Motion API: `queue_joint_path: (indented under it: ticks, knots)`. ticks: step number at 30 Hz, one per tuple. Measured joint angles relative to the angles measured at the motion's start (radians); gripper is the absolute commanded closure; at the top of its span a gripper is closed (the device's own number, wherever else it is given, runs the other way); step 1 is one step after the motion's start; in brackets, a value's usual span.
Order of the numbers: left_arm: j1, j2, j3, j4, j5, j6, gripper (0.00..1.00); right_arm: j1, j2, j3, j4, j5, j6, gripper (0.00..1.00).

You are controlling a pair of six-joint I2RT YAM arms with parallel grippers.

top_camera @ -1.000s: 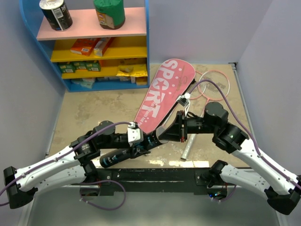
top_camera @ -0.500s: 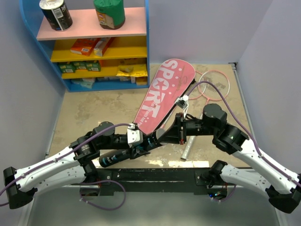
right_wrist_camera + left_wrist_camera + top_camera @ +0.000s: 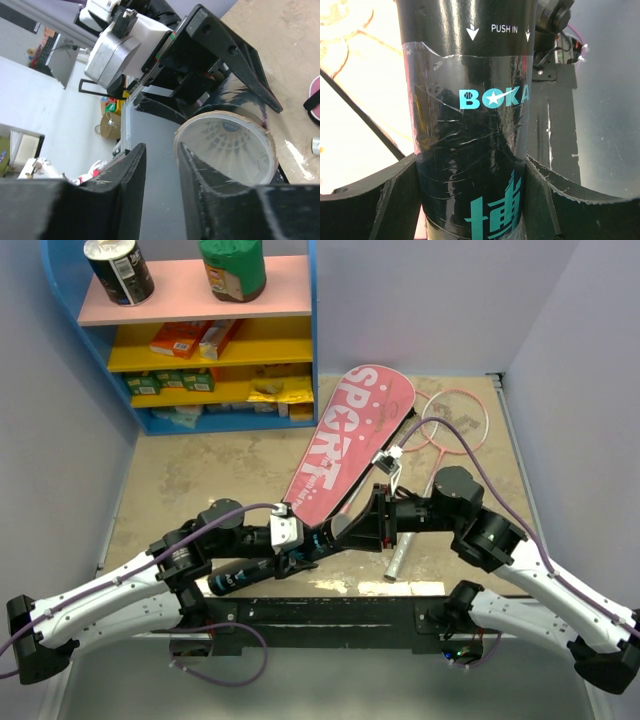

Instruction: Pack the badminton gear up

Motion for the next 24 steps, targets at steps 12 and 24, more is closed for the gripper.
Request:
queue_joint_path:
  ticks: [12,24]
  knots:
    - [0.007,-0.024,-0.005,-0.018,-0.006,0.002,1.00,0.017,0.017,-0.034,0.120,0.008,0.071,0.55]
    - [0.012,-0.062,-0.032,-0.037,-0.026,0.001,1.00,0.024,0.046,-0.027,0.090,0.163,0.066,0.55]
